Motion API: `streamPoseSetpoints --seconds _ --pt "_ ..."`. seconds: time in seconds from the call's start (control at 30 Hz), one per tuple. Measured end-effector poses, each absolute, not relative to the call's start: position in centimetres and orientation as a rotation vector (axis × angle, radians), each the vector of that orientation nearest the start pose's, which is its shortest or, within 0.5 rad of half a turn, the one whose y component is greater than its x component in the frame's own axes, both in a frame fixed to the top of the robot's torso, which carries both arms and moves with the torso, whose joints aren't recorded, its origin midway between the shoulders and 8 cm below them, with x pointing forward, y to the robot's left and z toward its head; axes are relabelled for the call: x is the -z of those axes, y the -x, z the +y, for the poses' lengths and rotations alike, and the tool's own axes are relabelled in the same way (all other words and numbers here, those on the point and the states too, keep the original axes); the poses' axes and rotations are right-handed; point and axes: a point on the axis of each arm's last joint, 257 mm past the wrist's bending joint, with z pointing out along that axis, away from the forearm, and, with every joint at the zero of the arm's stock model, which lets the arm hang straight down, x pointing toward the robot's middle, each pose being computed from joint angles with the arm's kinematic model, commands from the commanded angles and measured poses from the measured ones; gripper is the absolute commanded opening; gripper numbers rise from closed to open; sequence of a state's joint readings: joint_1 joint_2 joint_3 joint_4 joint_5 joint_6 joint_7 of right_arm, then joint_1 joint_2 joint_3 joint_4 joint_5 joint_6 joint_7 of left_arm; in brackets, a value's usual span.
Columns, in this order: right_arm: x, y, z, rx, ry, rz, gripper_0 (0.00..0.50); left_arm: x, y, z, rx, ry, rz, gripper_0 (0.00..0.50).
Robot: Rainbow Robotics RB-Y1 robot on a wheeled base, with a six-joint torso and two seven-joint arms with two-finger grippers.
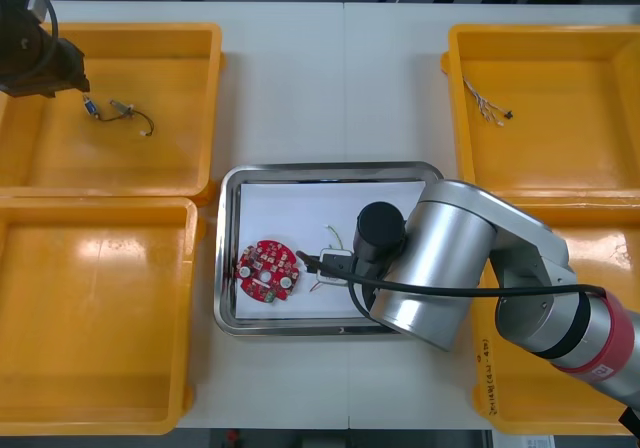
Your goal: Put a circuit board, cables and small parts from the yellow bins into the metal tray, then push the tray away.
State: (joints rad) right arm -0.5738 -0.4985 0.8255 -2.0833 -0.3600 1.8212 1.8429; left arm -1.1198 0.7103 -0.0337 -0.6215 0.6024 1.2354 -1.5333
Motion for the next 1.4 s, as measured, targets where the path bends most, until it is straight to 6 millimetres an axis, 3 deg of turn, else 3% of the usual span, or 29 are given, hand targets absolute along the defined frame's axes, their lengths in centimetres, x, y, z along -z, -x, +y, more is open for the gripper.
streamPoseSetpoints --seconds 0.23,0.43,0.67,0.83,1.13,1.4 --pt "23.7 -37.8 -9.1 0.355 1.685 2.176 0.500 14.1 -65.0 41.7 0.031 0.343 2.486 0.500" --pt "18.7 -40.1 -7.9 0.200 1.412 2.224 0.500 15.0 -65.2 41.6 0.000 0.328 2.488 0.500" --pt "13.1 -43.3 -9.0 0.162 1.184 2.210 0.500 16.0 -65.4 41.8 -0.024 0.330 2.483 0.500" --pt "10.7 -45.0 -11.7 0.194 1.090 2.212 0.500 16.8 -65.6 41.8 -0.045 0.321 2.477 0.500" --pt "8.6 -50.0 -20.3 0.169 0.776 2.394 0.500 16.9 -66.3 41.3 -0.051 0.302 2.453 0.500" --pt "5.1 -53.9 -25.4 0.143 0.499 2.462 0.500 17.1 -66.4 41.4 -0.092 0.271 2.451 0.500"
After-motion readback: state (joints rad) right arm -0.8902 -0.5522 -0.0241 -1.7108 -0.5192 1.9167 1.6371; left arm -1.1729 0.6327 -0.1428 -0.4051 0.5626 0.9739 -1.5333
